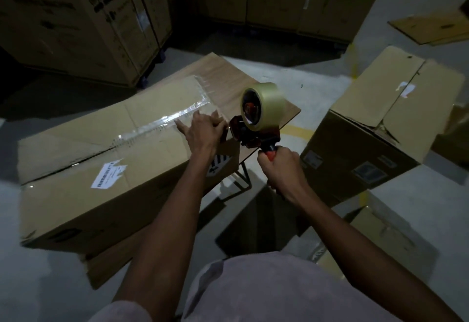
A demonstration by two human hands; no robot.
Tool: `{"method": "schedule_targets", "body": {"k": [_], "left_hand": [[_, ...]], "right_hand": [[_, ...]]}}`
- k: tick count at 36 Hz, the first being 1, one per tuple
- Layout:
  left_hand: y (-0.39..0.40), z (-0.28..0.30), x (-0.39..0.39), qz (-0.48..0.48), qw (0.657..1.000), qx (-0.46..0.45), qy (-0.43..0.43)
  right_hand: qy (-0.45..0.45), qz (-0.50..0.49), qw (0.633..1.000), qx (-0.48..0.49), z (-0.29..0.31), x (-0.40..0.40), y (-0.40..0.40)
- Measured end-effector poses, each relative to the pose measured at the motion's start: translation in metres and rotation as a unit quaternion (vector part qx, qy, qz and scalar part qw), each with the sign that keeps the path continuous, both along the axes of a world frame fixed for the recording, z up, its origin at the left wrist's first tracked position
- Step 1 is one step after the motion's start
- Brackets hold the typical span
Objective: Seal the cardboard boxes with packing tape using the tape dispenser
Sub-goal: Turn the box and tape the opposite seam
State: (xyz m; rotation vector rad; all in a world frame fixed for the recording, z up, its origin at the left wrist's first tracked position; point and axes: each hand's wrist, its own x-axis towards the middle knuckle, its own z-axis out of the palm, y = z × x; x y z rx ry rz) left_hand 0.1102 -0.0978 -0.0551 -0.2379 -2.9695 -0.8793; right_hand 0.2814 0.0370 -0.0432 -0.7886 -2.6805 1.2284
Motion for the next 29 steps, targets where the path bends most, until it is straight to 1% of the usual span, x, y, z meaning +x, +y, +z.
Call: {"method": "schedule_targets", "body": {"k": [5,8,12,15,19,24,29], "left_hand": [[0.0,-0.004,0.005,0.023,0.998,-0.052,0.009],[0.001,-0.003,0.009,0.028,0.999,-0.03,0.019],[0.002,0.001,0.013,0.035,0.998,-0.034,0.025],[0.002,0.004,0.012,0.031,0.999,-0.034,0.013],[0.004,0.006,0.016,0.04,0.999,-0.005,0.027],[0.004,0.007,0.019,0.039,0.999,-0.003,0.027],[0.003,0.007,0.019,0.029,0.999,-0.015,0.013]], "right_hand": [[0.005,0.026,1.0,-0.002,0.002,0.003,0.007],[0.001,0.046,0.999,-0.003,0.006,0.005,0.012],[-0.013,0.061,0.998,-0.006,0.011,0.008,0.018],[-0.008,0.069,0.998,-0.002,0.008,0.016,0.022],[-0.006,0.082,0.996,0.038,0.002,0.027,0.03],[-0.024,0.097,0.994,0.039,0.003,0.032,0.033],[-0.018,0.107,0.992,0.072,0.004,0.036,0.034]]}}
